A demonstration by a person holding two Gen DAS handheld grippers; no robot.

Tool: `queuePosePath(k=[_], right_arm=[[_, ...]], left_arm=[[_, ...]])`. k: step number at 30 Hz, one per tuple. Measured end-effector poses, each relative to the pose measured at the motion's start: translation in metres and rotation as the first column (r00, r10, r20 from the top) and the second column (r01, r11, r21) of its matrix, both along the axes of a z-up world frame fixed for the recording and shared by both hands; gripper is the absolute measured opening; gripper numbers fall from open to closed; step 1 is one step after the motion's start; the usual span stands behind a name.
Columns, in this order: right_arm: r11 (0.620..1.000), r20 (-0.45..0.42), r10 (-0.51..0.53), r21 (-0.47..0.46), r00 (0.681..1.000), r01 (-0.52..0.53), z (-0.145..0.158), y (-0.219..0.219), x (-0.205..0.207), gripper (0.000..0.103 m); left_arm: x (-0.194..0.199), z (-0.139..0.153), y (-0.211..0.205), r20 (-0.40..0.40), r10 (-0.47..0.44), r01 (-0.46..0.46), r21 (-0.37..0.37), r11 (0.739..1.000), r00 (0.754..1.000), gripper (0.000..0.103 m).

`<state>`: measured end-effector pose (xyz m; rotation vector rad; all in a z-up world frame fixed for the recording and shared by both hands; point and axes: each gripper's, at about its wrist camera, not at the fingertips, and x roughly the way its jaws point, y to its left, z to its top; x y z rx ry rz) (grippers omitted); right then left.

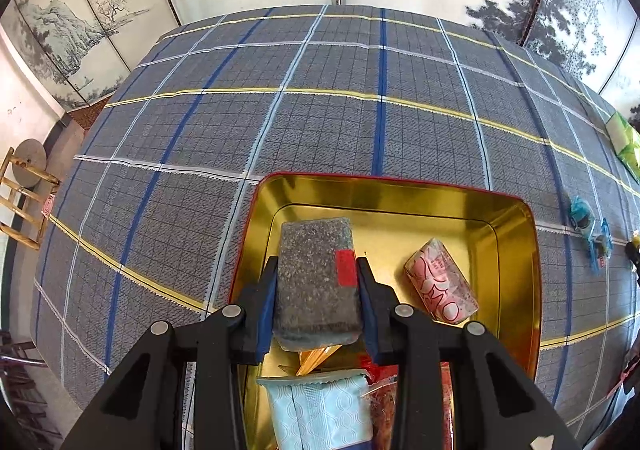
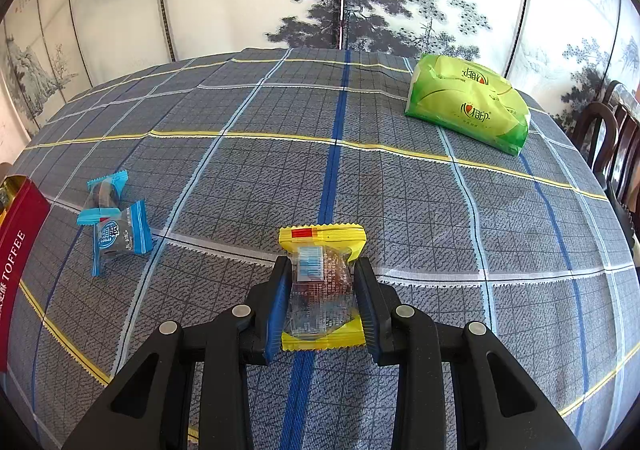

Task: Organize snacks
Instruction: 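Carry the grey block into the gold tin with the left gripper while the right gripper holds its candy, then open the left gripper to release the grey block and withdraw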

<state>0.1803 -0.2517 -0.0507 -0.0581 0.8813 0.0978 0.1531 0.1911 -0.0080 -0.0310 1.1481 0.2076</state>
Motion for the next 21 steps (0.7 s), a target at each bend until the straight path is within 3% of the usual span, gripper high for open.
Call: queuePosePath(k=[12,21], right_arm=[[1.0,0.0,0.001,-0.001,1.0,-0.001,0.0002,0.0,-0.0002,0.034],[1.0,0.0,0.001,-0.002,1.0,-0.001,0.0003,0.0002,-0.0003,0.034]], left_arm=[[0.0005,-0.003,-0.0017,-0.013,0.001,-0.002,-0.011,1.0,1.0,0.037],[-0.001,0.0015,-0.006,-0.008,-0.015,0.015,0.008,1.0,1.0,0.049]])
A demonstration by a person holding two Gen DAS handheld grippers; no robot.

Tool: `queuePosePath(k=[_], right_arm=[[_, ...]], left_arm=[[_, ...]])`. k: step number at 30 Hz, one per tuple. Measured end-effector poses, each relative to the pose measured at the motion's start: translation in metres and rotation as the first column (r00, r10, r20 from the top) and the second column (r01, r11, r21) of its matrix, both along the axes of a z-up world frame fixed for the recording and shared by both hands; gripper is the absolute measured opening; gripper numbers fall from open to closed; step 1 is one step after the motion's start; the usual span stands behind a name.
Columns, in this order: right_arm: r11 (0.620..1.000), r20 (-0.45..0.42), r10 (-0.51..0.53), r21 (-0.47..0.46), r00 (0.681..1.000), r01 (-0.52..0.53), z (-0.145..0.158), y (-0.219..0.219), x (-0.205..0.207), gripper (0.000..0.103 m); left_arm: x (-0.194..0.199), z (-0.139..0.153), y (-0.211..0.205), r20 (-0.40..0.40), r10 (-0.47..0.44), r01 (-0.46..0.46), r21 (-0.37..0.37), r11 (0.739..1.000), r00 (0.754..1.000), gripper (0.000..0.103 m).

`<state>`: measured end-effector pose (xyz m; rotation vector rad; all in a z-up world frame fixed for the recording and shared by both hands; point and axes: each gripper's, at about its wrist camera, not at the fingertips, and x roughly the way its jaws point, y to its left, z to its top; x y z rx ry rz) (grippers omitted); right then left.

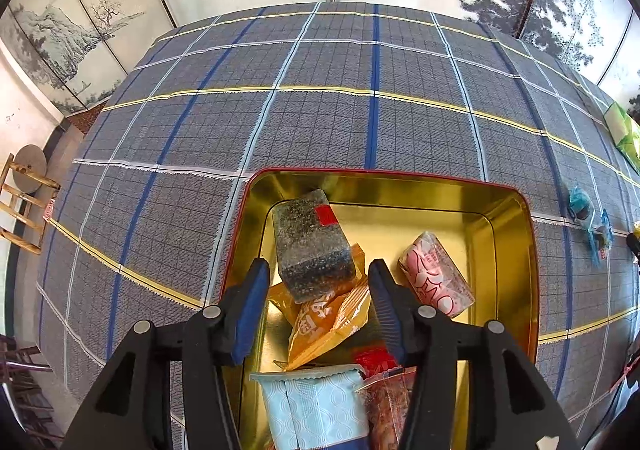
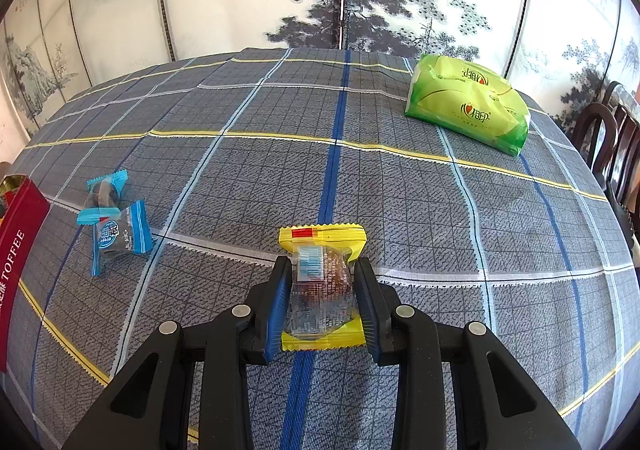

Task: Organize snacks
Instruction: 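Open the left gripper to release the grey block and withdraw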

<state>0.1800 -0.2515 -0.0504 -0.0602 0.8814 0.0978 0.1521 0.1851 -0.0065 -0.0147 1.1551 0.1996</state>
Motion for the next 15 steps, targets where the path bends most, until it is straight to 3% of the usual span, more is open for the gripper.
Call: queuePosePath(k=[15], right_arm=[[1.0,0.0,0.0,-0.001,1.0,0.0,0.0,0.0,0.0,0.034]], left_arm=[[-0.023,0.026,-0.01,0.064,-0.022,0.022,0.001,1.0,0.998,0.057]])
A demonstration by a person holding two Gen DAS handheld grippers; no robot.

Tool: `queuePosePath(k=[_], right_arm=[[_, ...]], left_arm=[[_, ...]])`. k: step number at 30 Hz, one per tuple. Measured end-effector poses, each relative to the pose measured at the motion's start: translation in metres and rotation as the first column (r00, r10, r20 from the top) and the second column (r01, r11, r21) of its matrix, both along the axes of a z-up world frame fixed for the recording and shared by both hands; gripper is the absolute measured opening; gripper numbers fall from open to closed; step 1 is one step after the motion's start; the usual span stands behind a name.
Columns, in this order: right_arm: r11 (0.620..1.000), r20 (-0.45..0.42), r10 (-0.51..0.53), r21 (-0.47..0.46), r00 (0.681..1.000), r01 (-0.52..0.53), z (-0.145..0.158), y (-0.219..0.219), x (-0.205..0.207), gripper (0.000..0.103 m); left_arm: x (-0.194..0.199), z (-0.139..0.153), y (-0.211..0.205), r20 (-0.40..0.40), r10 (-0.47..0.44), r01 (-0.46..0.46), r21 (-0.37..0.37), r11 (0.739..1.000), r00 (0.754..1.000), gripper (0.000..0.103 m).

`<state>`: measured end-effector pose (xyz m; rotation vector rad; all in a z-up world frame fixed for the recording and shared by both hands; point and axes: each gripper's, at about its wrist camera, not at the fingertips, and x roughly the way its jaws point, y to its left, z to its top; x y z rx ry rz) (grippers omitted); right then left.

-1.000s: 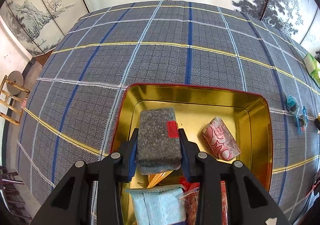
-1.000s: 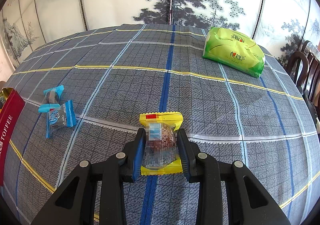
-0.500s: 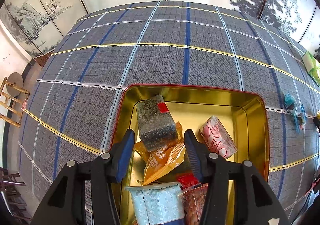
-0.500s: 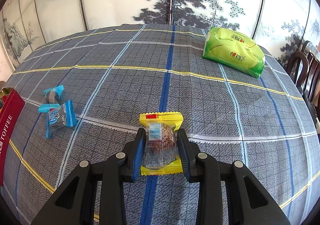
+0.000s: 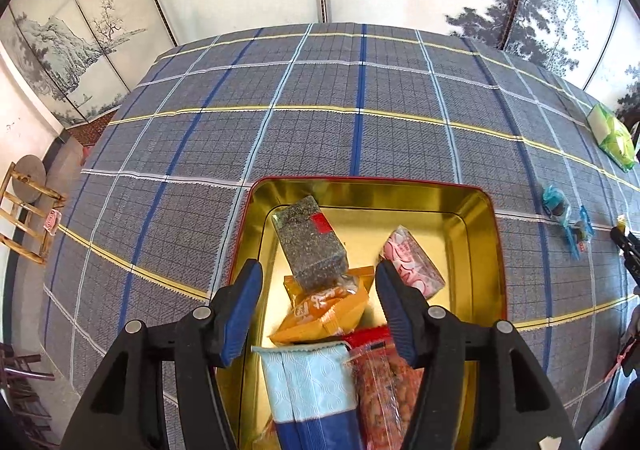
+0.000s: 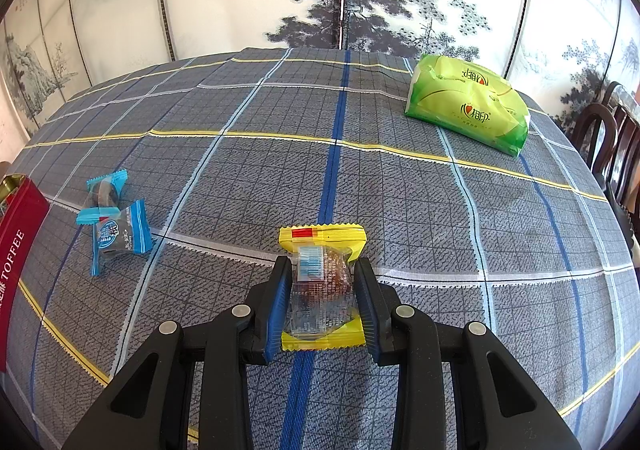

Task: Organize snacks
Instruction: 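Open the left gripper to release the grey block and withdraw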

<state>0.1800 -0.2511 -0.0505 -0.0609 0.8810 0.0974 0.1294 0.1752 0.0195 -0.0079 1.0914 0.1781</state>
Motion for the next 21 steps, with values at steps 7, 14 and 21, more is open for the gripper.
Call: queuePosePath(k=[7,14,21], right_arm=[[1.0,0.0,0.0,0.001,1.0,0.0,0.0,0.0,0.0,0.034],[1.0,-0.007,-0.003,0.002,1.0,0.003,0.0,0.001,0.001,0.034],[1.0,-0.024,-0.016,-0.002,1.0,0.016,0.0,-0.001,0.002,0.034]], left_arm=[[-0.028,0.014,-0.004,0.038,0.016,-0.016,-0.023,1.0,0.999,0.059],[-0.056,0.018,-0.005,0.058,0.035,-0.034,-0.031,0.999,0.998,0.063],[-0.068,0.014,-0.001,0.046,0.052,-0.05,-0.046,0.998,0.998,0.063]])
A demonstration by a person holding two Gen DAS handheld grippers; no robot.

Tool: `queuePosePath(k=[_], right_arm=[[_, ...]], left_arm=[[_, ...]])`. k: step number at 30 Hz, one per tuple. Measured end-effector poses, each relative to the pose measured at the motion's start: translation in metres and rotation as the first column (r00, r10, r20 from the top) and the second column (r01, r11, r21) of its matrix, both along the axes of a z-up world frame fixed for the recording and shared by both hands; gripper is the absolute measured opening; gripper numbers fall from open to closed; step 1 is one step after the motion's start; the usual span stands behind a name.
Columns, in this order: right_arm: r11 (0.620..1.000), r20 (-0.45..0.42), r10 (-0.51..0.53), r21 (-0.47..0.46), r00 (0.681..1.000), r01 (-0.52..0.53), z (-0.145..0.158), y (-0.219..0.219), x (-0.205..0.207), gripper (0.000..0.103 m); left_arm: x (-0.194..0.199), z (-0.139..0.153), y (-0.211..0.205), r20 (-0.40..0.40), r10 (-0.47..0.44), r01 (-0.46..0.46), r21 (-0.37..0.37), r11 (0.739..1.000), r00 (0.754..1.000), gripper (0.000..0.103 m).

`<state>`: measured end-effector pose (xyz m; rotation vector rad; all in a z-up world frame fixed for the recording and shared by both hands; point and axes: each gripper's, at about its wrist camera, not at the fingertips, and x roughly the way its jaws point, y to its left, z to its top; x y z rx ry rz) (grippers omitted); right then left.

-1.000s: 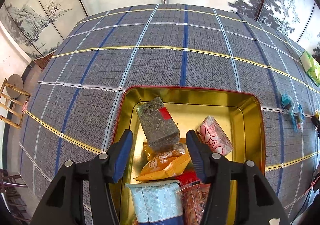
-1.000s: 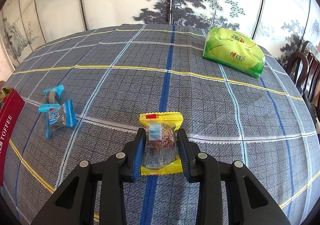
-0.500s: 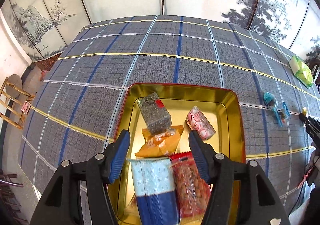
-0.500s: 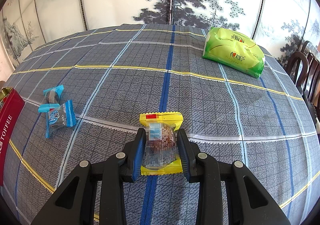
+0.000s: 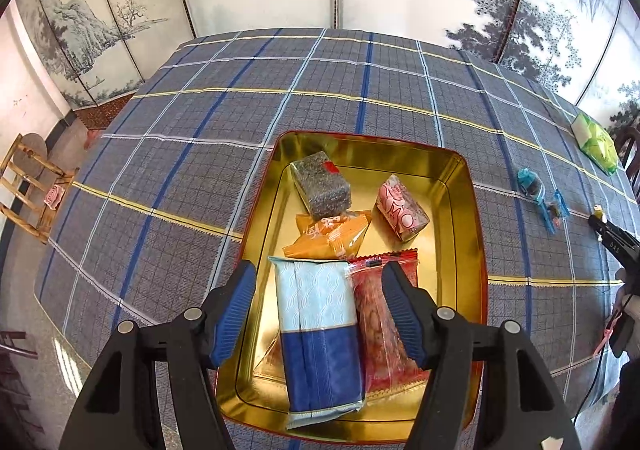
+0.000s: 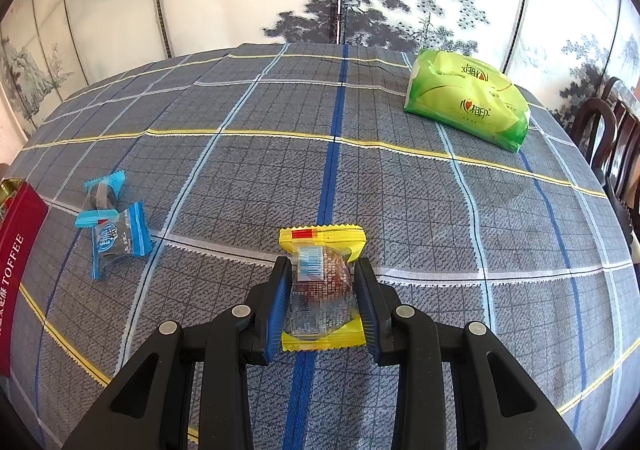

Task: Organize snacks
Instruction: 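Open the left gripper to release the grey block and withdraw, then lower the yellow-wrapped candy into the gold tin and open the right gripper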

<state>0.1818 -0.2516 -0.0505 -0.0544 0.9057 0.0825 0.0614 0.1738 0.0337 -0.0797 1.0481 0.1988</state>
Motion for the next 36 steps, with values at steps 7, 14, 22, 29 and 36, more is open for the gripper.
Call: queuePosePath(k=[7,14,22,29,36], right_arm=[[1.0,-0.013,-0.03,-0.008,0.999,0.03,0.001,0.002,0.001,0.031],[0.999,-0.013,-0.048,-0.02,0.999,0.048,0.008,0.01,-0.003,0.027],[1.0,0.02,0.001,0.01,1.0,-0.002,0.033,0.038,-0.014,0.027],[0.986,0.05,0.151,0.07,0.987,-0.154,0.057,0.105,-0.028,0.027],[0.939,0.078,0.321,0.099,0.944,-0.328,0.074,0.186,-0.043,0.027]], left_arm=[[-0.007,-0.001,0.006,0.003,0.014,-0.014,-0.011,1.0,1.0,0.067],[-0.012,-0.006,0.011,-0.012,0.022,-0.022,-0.005,1.0,1.0,0.074],[-0.02,-0.004,0.012,0.012,0.02,-0.02,0.015,1.0,1.0,0.078],[-0.029,-0.001,0.022,0.029,0.043,-0.043,-0.01,0.999,0.999,0.078],[-0.041,0.002,0.037,0.036,0.087,-0.086,-0.014,0.996,0.996,0.078]])
